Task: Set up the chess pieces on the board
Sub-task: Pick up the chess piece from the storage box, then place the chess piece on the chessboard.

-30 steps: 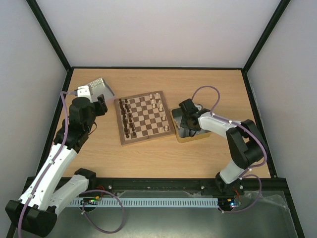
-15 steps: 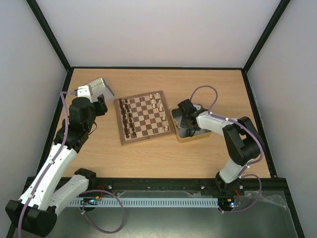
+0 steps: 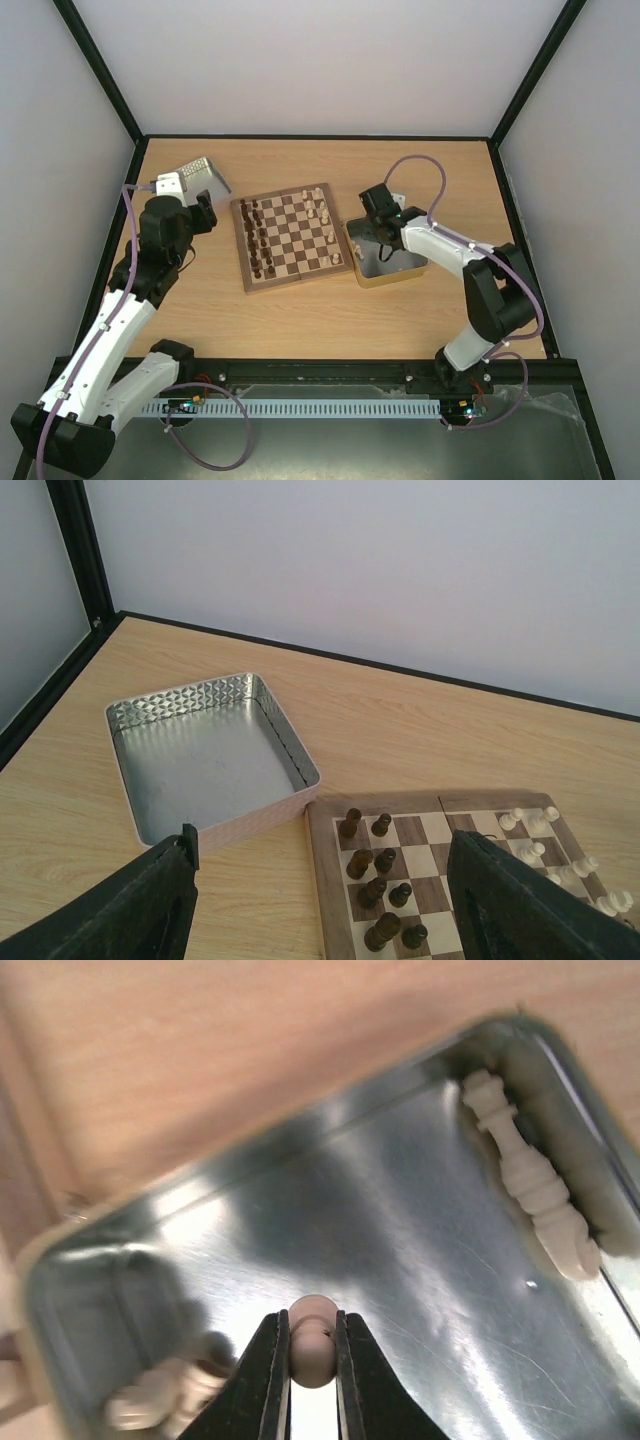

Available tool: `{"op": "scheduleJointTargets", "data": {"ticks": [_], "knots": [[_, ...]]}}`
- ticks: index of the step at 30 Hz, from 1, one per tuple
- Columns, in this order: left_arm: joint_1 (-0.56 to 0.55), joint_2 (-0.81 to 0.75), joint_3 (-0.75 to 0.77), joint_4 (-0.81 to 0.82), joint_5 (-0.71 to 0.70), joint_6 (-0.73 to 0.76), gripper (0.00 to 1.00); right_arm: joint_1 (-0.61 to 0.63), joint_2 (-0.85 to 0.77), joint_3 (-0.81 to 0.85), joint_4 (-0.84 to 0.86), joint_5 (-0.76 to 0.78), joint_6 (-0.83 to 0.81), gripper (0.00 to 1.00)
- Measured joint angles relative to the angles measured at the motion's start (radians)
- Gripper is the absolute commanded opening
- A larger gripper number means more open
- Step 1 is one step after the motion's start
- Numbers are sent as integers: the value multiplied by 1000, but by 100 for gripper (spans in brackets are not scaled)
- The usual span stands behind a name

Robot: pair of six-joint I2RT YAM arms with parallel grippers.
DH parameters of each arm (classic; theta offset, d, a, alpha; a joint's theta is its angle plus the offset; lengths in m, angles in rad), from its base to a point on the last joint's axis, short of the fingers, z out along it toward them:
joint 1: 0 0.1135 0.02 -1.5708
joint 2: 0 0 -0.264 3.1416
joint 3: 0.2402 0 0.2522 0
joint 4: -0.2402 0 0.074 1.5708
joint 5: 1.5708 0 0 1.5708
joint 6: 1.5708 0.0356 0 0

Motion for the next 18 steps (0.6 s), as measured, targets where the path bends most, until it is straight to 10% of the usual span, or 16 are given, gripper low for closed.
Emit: {"op": "scheduleJointTargets", "data": {"ticks": [18], "knots": [[5,0,0,0,0,0,71,241,151,380,-82,-36,-45,8]]}}
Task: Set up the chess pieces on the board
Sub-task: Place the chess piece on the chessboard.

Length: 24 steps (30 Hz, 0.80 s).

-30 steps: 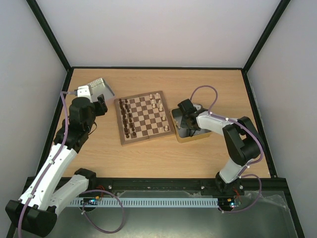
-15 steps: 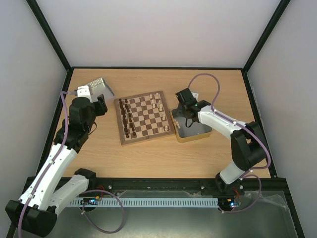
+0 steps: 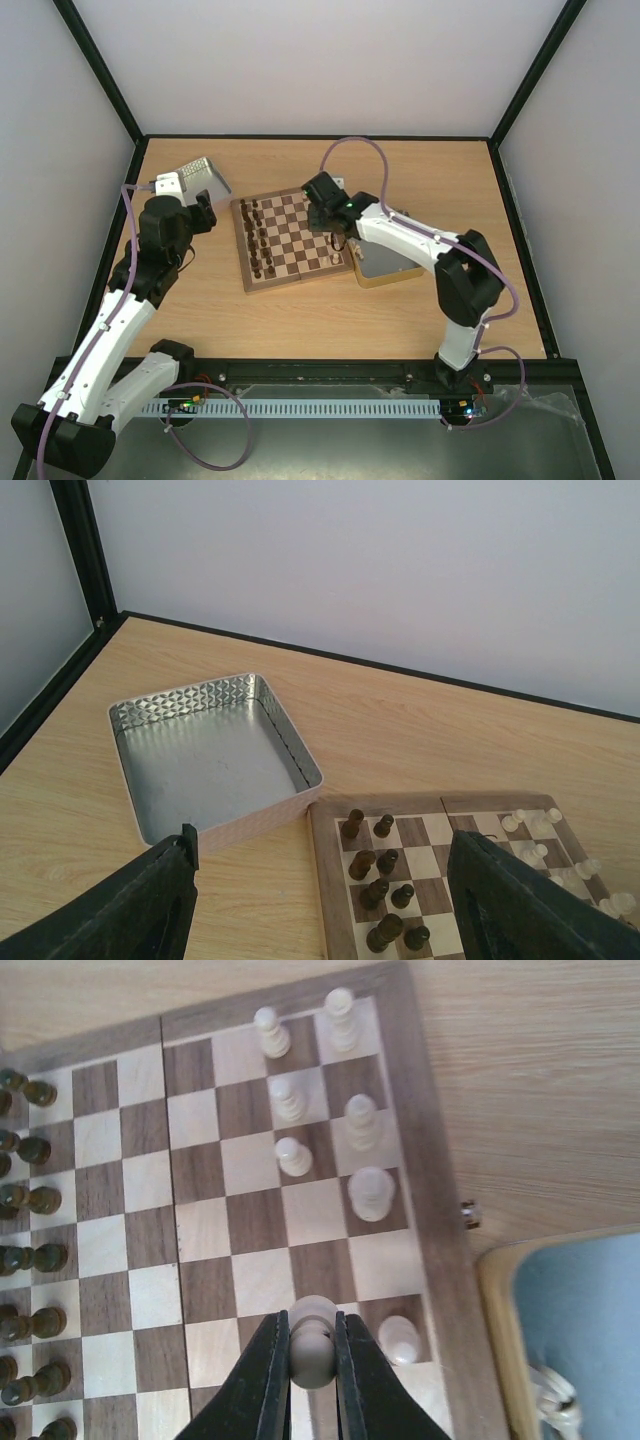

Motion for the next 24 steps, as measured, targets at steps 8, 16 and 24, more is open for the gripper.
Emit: {"op": "scheduleJointTargets", "data": {"ticks": [8,16,24], "knots": [[0,0,0,0,0,0,71,16,146,90,-40,-29,-3,8],[0,0,0,0,0,0,71,16,245,158,-55,-40,-3,9],[0,0,0,0,0,0,71,16,301,215,-69,-33,-3,9]]}}
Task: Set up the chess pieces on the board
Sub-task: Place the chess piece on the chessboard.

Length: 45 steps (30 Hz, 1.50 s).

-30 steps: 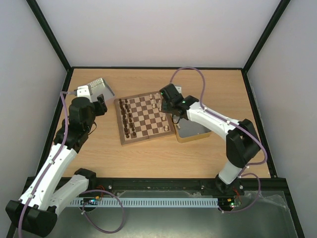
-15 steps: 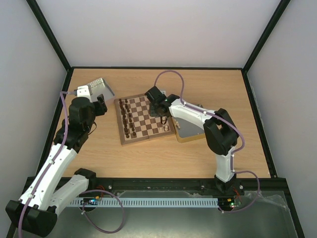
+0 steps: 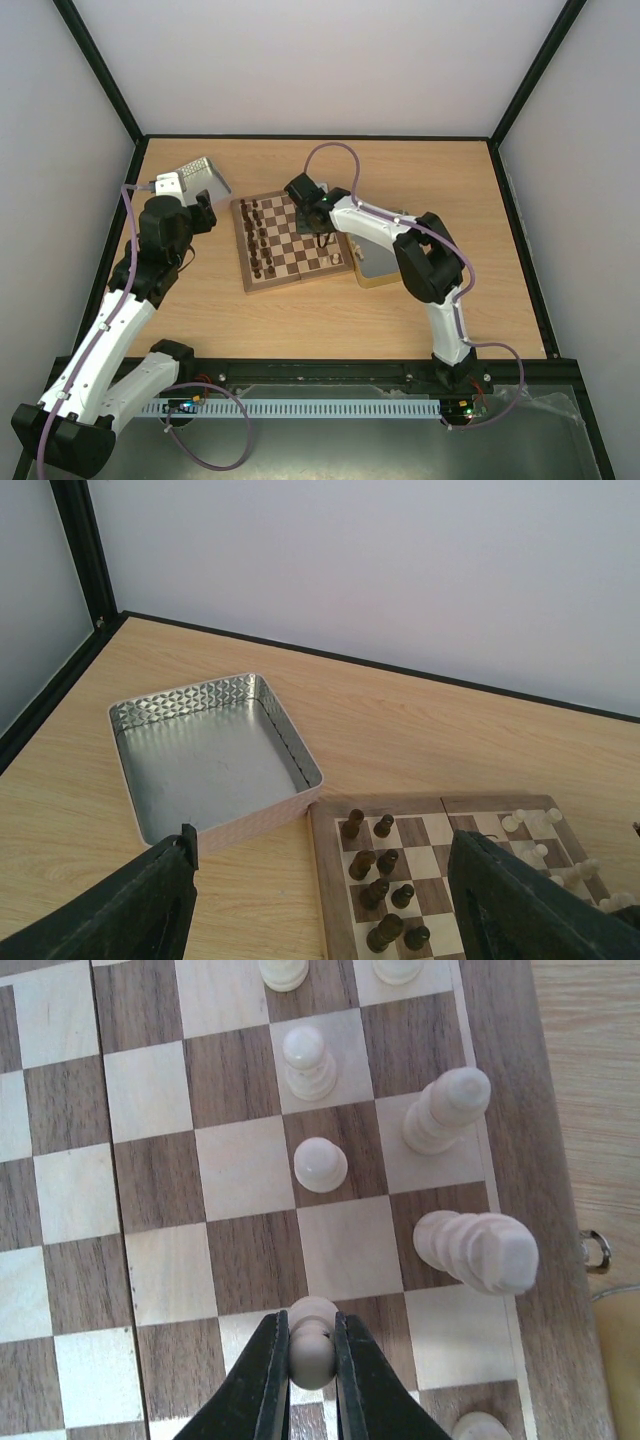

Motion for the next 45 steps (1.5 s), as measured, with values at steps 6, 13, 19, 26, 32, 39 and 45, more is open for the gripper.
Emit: {"op": "scheduleJointTargets", "data": {"ticks": [6,13,19,26,32,39,45], "knots": [[0,0,0,0,0,0,71,0,42,26,-3,23,1,9],[1,0,0,0,0,0,71,0,62,35,-14,60,4,10],[1,0,0,0,0,0,71,0,70,40,-20,79,4,12],[1,0,0,0,0,0,71,0,81,54,-18,86,3,12],[1,0,0,0,0,0,71,0,88,61,-17,86,0,15],[1,0,0,0,0,0,71,0,94,66,-17,85,-5,22],[1,-2,0,0,0,0,71,0,94,66,-18,75,-4,30]]}}
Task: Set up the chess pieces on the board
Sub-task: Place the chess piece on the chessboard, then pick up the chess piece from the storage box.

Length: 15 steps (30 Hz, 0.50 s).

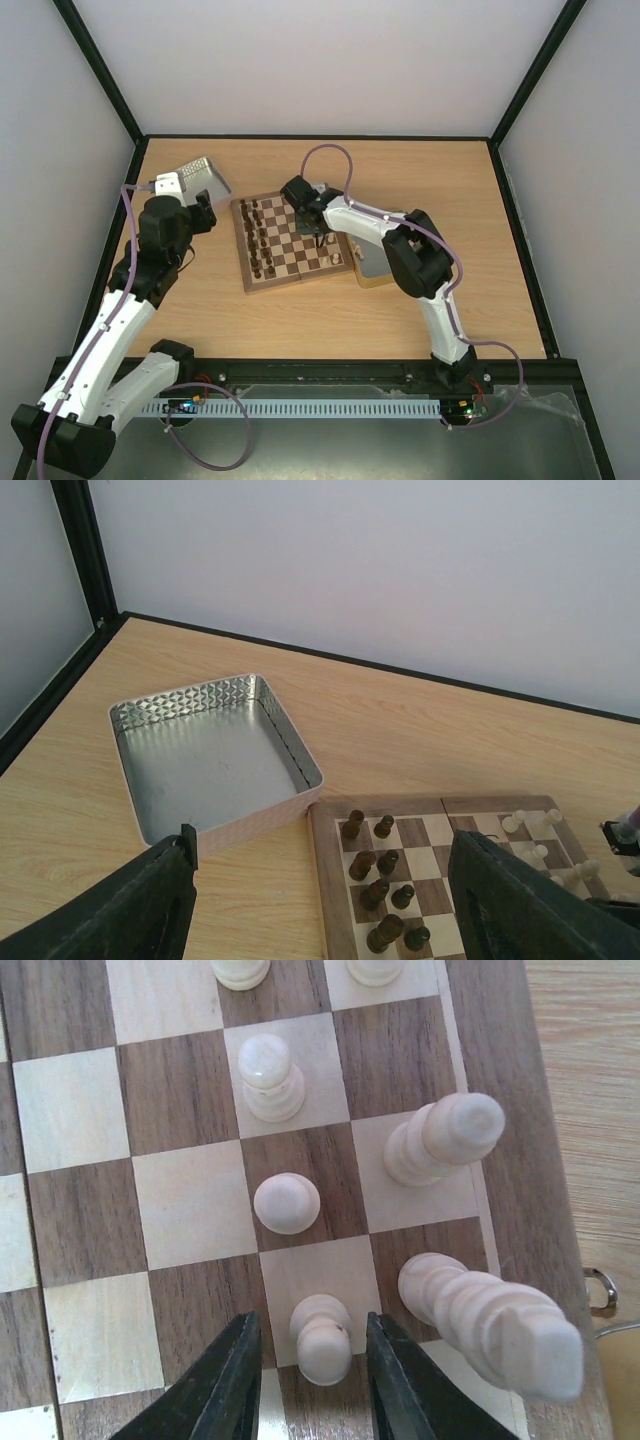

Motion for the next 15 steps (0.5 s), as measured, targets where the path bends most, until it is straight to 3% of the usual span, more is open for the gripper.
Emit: {"op": "scheduleJointTargets", "data": {"ticks": [7,15], "knots": [[0,-2,0,0,0,0,71,0,-69,-12,-1,-11,-1,32],[0,-2,0,3,0,0,71,-10,-381,-158,31,32,-5,37]]}}
